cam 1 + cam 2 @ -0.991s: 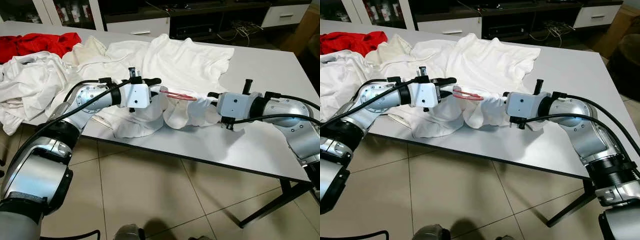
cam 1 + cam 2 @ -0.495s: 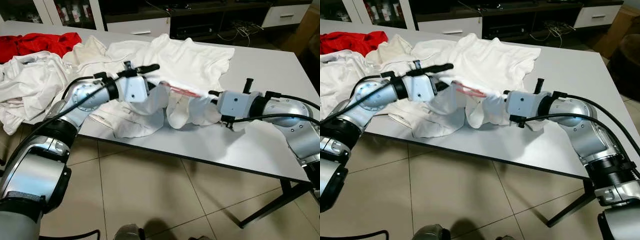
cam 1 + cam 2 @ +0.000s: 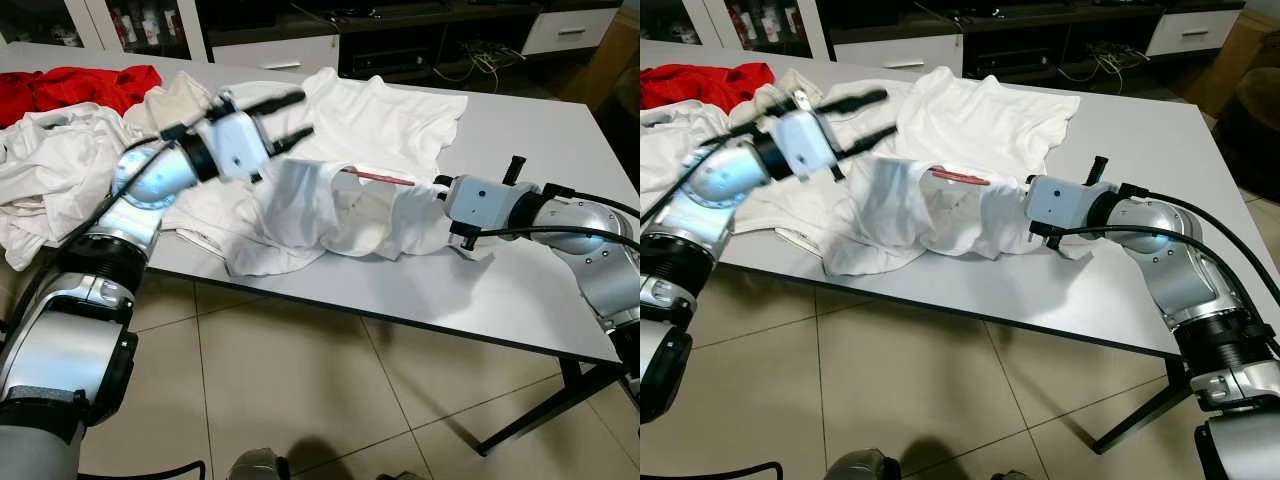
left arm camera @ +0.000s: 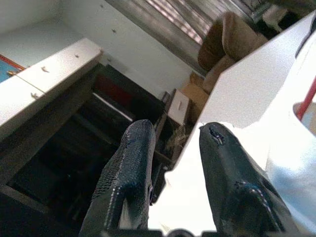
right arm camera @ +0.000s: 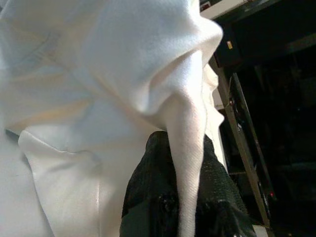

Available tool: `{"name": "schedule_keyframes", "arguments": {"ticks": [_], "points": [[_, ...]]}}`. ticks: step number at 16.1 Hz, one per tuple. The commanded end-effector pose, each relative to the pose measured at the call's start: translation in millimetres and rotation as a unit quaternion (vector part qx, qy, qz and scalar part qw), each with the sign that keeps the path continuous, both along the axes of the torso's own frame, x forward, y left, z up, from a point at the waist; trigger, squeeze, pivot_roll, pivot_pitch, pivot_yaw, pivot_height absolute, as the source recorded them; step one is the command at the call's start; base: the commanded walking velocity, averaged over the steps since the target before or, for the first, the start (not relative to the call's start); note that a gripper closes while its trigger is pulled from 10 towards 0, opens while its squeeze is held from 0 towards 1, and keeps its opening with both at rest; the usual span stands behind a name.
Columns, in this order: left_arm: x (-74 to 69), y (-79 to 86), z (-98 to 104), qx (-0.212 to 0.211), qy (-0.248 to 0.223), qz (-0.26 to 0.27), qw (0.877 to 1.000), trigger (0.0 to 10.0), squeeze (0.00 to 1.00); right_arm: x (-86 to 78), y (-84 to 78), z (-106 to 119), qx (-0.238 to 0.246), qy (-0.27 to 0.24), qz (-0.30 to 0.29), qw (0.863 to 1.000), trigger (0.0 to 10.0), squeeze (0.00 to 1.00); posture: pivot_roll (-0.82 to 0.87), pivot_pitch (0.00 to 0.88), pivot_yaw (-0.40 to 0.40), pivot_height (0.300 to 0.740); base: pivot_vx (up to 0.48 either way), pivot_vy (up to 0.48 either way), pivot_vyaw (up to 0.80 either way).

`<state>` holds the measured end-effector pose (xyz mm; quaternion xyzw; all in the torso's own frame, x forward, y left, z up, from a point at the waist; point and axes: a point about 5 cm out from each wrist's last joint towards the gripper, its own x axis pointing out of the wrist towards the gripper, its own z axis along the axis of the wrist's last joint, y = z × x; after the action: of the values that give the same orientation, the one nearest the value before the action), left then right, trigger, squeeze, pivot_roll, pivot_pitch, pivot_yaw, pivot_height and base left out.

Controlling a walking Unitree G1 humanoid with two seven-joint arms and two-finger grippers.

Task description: Hang hanger

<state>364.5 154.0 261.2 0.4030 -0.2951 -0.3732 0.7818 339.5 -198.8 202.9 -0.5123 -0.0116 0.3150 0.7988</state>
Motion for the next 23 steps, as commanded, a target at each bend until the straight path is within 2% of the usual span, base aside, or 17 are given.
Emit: {"name": "schedule_keyframes", "arguments": {"ticks": [1,3,4,5,6,8,10,11,12,15,17,18,19,20,21,22,23], "points": [[-1.6,6.0,10,-0.021,-0.003,-0.005,1.0,10.0,0.17,3.1,-4.3,6,0.02,-0.01,-0.019,1.0,0.0,0.0,0.13,0.0,0.035,0.74,0.0,0.0,0.0],[-2.5,10.8,18,-0.088,0.004,-0.008,0.996,10.0,0.18,5.6,-5.7,10,0.046,-0.015,-0.035,0.998,0.0,0.0,0.13,0.0,0.036,0.74,0.0,0.0,0.0],[-4.3,13.9,23,-0.155,0.011,-0.013,0.988,10.0,0.18,8.2,-6.8,14,0.089,-0.017,-0.055,0.994,0.0,0.0,0.13,0.0,0.035,0.74,0.0,0.0,0.0],[-5.7,15.3,25,-0.19,0.015,-0.015,0.981,10.0,0.17,9.1,-6.9,16,0.115,-0.017,-0.064,0.991,0.0,0.0,0.13,0.0,0.034,0.74,0.0,0.0,0.0],[-10.6,17.2,19,-0.284,0.04,-0.017,0.958,10.0,0.17,9.8,-5.4,19,0.19,-0.014,-0.08,0.978,10.0,0.0,0.14,0.0,0.032,0.74,0.0,0.0,0.0],[-12.2,17.9,16,-0.304,0.048,-0.018,0.951,10.0,0.15,9.7,-4.9,19,0.206,-0.013,-0.083,0.975,10.0,0.0,0.14,0.0,0.032,0.74,0.0,0.0,0.0],[-14.3,23.4,4,-0.376,0.076,0.01,0.923,10.0,0.13,11.9,-5.4,21,0.269,-0.013,-0.098,0.958,10.0,0.0,0.14,0.0,0.027,0.74,0.0,0.0,0.0],[-15.7,30.8,-7,-0.454,0.098,0.051,0.884,10.0,0.11,15.5,-8.6,26,0.322,-0.02,-0.115,0.939,10.0,0.0,0.15,0.0,0.026,0.74,0.0,0.0,0.0],[-17.3,34.1,-15,-0.491,0.109,0.075,0.861,10.0,0.1,17.5,-10.1,30,0.348,-0.025,-0.122,0.929,10.0,0.0,0.15,0.001,0.025,0.74,0.0,0.0,0.0],[-20.4,32.8,-30,-0.517,0.129,0.112,0.838,10.0,0.11,18.0,-6.8,31,0.363,-0.02,-0.118,0.924,10.0,0.0,0.15,0.0,0.022,0.74,0.0,0.0,0.0],[-28.3,22.6,-46,-0.526,0.152,0.137,0.826,10.0,0.07,16.0,-1.8,28,0.375,-0.013,-0.114,0.92,10.0,0.0,0.15,0.0,0.026,0.74,0.0,0.0,0.0],[-39.3,12.8,-62,-0.535,0.172,0.176,0.808,10.0,0.03,12.6,2.6,24,0.385,-0.006,-0.111,0.916,10.0,0.0,0.15,0.0,0.03,0.74,0.0,0.0,0.0],[-42.2,11.1,-65,-0.538,0.176,0.187,0.803,10.0,0.03,11.9,3.4,23,0.387,-0.004,-0.111,0.915,10.0,0.0,0.15,0.0,0.03,0.74,0.0,0.0,0.0],[-46.7,10.5,-77,-0.541,0.187,0.224,0.789,10.0,0.04,9.2,5.0,22,0.385,-0.002,-0.105,0.917,10.0,0.0,0.14,0.0,0.035,0.74,0.0,0.0,0.0],[-48.5,10.3,-83,-0.539,0.19,0.24,0.785,10.0,0.04,8.0,5.6,21,0.384,-0.001,-0.102,0.918,10.0,0.0,0.14,0.0,0.035,0.74,0.0,0.0,0.8],[-51.6,5.9,-91,-0.545,0.212,0.243,0.774,10.0,0.03,6.8,6.5,22,0.378,-0.002,-0.095,0.921,10.0,0.0,0.14,0.0,0.035,0.74,0.0,0.0,0.79],[-52.7,3.0,-91,-0.543,0.215,0.237,0.776,10.0,0.03,6.6,7.1,22,0.377,-0.002,-0.092,0.922,10.0,0.0,0.14,0.0,0.035,0.74,0.0,0.0,0.79]]}}
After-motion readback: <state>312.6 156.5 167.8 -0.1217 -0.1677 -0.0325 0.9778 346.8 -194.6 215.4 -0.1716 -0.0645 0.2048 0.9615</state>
